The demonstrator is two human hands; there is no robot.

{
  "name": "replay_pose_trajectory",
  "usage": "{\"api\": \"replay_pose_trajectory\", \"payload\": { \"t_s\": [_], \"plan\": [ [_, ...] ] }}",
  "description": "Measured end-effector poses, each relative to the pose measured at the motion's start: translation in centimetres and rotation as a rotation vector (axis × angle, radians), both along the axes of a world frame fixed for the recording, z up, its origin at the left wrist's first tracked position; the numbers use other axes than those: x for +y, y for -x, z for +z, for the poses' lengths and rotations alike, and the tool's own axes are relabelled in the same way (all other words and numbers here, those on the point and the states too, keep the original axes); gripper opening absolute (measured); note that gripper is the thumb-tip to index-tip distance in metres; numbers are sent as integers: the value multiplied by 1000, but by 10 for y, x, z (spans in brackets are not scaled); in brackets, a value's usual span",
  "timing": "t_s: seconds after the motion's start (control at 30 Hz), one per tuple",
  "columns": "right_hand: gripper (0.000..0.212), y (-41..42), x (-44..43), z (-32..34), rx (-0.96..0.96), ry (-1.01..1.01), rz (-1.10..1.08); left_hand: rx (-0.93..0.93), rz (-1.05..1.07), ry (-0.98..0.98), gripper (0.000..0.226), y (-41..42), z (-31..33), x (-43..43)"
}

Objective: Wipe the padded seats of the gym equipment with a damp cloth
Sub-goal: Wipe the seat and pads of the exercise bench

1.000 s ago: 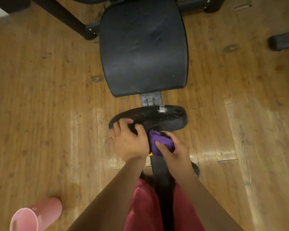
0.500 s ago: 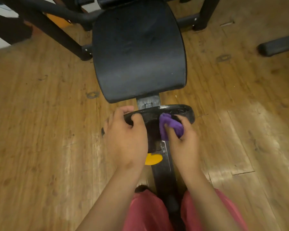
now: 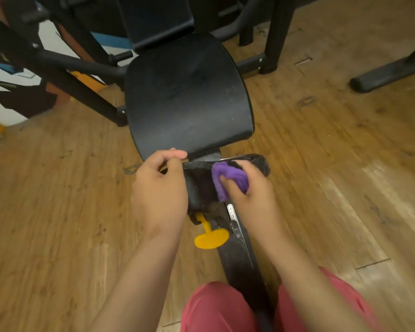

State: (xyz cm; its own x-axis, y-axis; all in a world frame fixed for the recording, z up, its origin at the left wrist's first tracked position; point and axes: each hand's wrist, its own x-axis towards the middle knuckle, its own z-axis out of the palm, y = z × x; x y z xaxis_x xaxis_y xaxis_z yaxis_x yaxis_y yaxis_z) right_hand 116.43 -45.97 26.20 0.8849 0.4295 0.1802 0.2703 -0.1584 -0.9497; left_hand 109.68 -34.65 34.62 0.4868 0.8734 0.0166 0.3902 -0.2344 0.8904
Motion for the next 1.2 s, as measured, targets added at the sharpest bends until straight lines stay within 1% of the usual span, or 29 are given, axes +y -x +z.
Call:
{"api": "replay_pose_trajectory", "payload": {
  "t_s": [0.07, 0.13, 0.2, 0.27, 0.4, 0.47, 0.57, 0.6, 0.67, 0.77, 0.8, 0.9, 1.0, 1.1, 1.2],
  "plan": [
    [11, 3, 0, 1, -46, 7, 20, 40, 28, -24, 30, 0, 3, -4],
    [11, -16, -10, -7, -92, 81, -62, 78, 45, -38, 30, 0, 7, -8],
    [17, -44, -22, -20, -85, 155, -173, 106, 64, -70, 29, 1, 10, -11],
    [20, -72, -32, -33, -38, 235, -236, 130, 86, -99, 29, 0, 12, -14],
    [17, -102, -39, -54, 199, 259, -213, 170, 112, -114, 30, 0, 15, -17],
    [13, -106, -41, -56, 234, 207, -173, 168, 112, -108, 31, 1, 14, -16],
    [9, -99, -47, -48, 251, -38, -62, 156, 97, -95, 30, 1, 12, -15],
    [10, -97, -48, -46, 240, -77, -24, 143, 93, -89, 29, 1, 12, -14],
    [12, -100, -47, -48, 223, -59, -12, 117, 76, -85, 26, 2, 10, -14],
    [14, -108, -41, -64, 241, 60, -131, 94, 5, -80, 22, 4, 7, -14],
    [15, -106, -39, -69, 255, 61, -174, 90, -14, -79, 23, 4, 6, -13],
    [22, -82, -37, -73, 314, -30, -320, 71, -41, -77, 26, 5, 6, -12],
    [17, -48, -41, -58, 295, -135, -388, 43, -53, -88, 27, 8, 6, -11],
    [19, -23, -31, -39, 218, -157, -355, 2, -75, -51, 28, 8, 5, -10],
    [9, 5, -6, -30, 139, -159, -192, -56, -115, -24, 29, 10, 3, -6]
  ]
}}
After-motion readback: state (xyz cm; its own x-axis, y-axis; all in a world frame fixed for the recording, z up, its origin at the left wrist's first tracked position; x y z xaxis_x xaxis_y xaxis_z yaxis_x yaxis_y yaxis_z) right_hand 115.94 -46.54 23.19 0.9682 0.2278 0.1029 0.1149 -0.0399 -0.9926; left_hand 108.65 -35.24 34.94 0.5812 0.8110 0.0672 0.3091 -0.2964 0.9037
